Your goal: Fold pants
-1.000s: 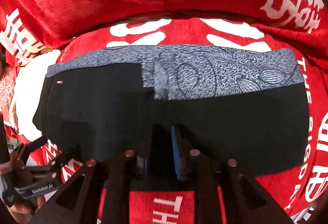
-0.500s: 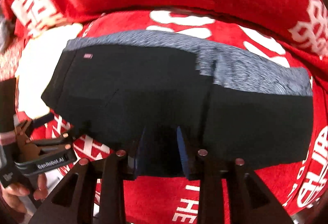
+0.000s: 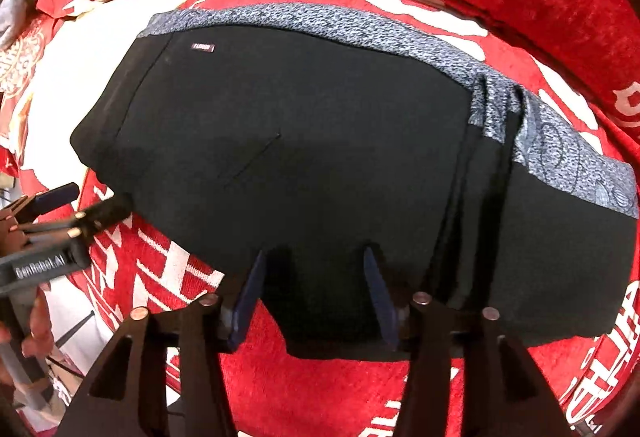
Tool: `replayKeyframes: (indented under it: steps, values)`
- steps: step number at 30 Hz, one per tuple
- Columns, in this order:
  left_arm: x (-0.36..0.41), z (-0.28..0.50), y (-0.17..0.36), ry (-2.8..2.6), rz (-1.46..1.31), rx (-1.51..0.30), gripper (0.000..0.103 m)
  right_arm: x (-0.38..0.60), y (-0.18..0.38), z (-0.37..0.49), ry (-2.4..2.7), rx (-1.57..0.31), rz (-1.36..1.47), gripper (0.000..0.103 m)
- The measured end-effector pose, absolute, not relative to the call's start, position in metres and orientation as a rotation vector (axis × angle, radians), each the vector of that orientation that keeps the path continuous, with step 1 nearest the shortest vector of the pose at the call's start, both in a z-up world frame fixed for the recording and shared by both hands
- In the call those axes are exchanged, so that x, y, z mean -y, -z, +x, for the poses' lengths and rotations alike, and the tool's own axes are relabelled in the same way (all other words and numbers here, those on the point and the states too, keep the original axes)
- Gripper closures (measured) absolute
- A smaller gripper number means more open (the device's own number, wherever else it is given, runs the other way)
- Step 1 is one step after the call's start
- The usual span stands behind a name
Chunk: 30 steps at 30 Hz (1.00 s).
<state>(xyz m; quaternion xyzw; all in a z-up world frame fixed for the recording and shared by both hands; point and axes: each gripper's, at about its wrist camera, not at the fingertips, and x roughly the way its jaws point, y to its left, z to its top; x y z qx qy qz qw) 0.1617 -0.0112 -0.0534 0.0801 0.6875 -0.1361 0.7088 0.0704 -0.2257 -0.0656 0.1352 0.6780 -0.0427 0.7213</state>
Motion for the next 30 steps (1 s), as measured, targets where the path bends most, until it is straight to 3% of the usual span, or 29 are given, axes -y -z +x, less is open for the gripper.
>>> replayKeyframes:
  steps: [9,24,30]
  values:
    - [-0.04,0.184,0.07,0.297,-0.11,-1.609,0.0,0.221,0.069,0.074,0.103,-1.504,0.285,0.037]
    - [-0.064,0.208,0.089,0.516,-0.68,-1.551,0.0,0.214,0.079,0.084,0.095,-1.508,0.284,0.032]
    - [-0.077,0.212,0.098,0.524,-0.766,-1.53,0.0,0.208,0.081,0.083,0.098,-1.493,0.285,0.03]
